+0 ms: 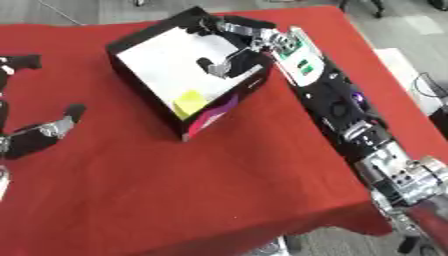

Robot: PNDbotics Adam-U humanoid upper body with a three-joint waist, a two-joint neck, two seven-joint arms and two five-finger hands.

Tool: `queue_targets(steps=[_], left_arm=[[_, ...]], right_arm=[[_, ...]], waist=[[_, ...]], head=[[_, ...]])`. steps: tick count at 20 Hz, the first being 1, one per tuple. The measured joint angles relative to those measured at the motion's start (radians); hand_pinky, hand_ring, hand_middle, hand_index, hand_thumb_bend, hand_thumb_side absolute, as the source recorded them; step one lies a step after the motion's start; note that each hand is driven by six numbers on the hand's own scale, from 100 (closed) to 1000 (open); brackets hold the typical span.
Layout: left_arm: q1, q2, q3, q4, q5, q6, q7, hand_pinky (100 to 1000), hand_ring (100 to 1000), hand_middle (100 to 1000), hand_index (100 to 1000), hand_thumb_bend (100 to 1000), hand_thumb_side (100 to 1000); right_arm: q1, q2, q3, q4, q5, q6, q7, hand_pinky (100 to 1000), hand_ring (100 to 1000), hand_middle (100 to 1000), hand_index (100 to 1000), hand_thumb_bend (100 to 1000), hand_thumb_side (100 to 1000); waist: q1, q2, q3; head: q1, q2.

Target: Pick up the objects with one hand, pass them to the other hand, and then place them into the box on the other side of the table.

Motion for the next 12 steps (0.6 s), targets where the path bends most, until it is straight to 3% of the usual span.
queue_targets(steps=[5,8,9,10,12], left_arm=[[0.000,0.000,0.000,0.000,0.000,0.000,0.000,805,737,634,811,543,500],[0.000,0.000,0.000,0.000,0.000,0.001,0.001,804,738,635,810,548,497],[0.000,0.001,0.000,-0.001,0.000,0.001,0.001,804,738,635,811,548,498],[0.001,0.004,0.000,-0.002,0.001,0.003,0.002,804,739,636,811,549,498],[0.004,0.014,0.000,-0.012,0.005,0.008,0.002,806,739,636,812,536,503]], right_arm=[[0.000,0.000,0.006,-0.055,-0.104,0.063,0.007,1000,1000,1000,1000,100,225],[-0.001,-0.002,0.005,-0.079,-0.140,0.084,0.009,1000,1000,1000,1000,100,309],[-0.001,-0.002,0.005,-0.090,-0.151,0.090,0.003,1000,1000,1000,1000,100,436],[-0.001,-0.002,0.004,-0.102,-0.164,0.098,-0.005,1000,1000,1000,1000,100,370],[-0.001,-0.002,0.000,-0.124,-0.194,0.116,-0.018,1000,1000,1000,1000,100,410]], waist=[[0.000,-0.005,0.000],[0.001,-0.006,0.004],[0.003,-0.007,0.007],[0.005,-0.009,0.009],[0.010,-0.015,0.015]], head=[[0.012,0.000],[0.021,0.000],[0.028,0.000],[0.035,0.000],[0.050,0.000]])
